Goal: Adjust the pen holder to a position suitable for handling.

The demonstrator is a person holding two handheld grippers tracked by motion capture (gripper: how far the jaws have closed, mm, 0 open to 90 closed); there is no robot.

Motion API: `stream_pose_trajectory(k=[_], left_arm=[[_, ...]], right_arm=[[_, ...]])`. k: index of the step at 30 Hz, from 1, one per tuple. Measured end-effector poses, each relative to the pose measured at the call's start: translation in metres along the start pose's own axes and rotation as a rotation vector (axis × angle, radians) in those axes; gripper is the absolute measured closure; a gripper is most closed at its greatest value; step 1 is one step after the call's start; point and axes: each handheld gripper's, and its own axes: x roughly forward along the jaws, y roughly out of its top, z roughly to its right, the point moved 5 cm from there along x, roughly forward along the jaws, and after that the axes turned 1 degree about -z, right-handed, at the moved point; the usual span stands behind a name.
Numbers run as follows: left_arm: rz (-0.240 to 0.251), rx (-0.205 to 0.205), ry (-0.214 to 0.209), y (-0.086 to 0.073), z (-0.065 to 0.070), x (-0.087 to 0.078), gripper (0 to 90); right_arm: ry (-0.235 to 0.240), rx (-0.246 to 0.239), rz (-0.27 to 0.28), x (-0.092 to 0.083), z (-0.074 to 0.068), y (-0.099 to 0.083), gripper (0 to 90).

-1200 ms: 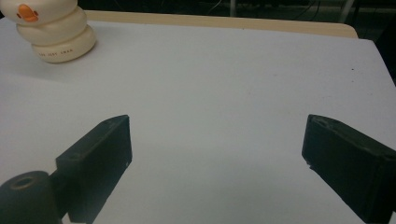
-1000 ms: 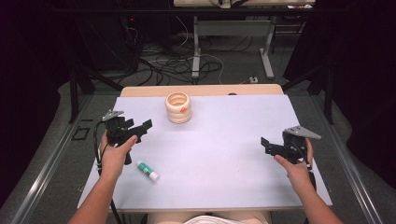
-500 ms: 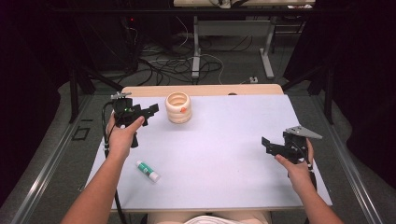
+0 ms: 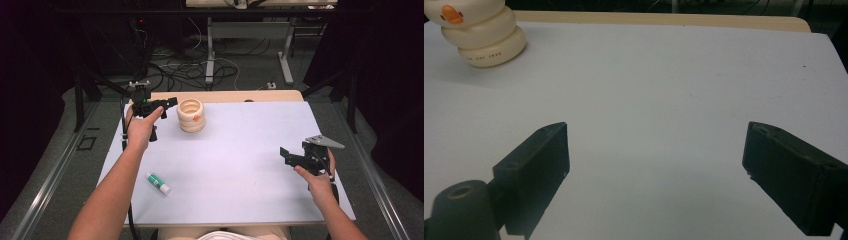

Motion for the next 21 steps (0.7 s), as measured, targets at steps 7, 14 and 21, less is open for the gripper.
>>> stream_pose_trajectory(k=[7,14,21], left_arm=[[-0.029,-0.057,0.006,0.009,-0.007,0.018,30.1],[-0.085,-0.103,0.009,0.010,-0.012,0.037,30.4],[-0.126,-0.151,0.019,0.006,-0.022,0.055,30.8]], right_arm=[[0.004,-0.002,0.004,0.000,0.001,0.000,12.3],[0.001,-0.001,0.004,0.001,0.002,0.000,12.9],[0.009,0.008,-0.004,0.001,0.003,-0.001,13.4]])
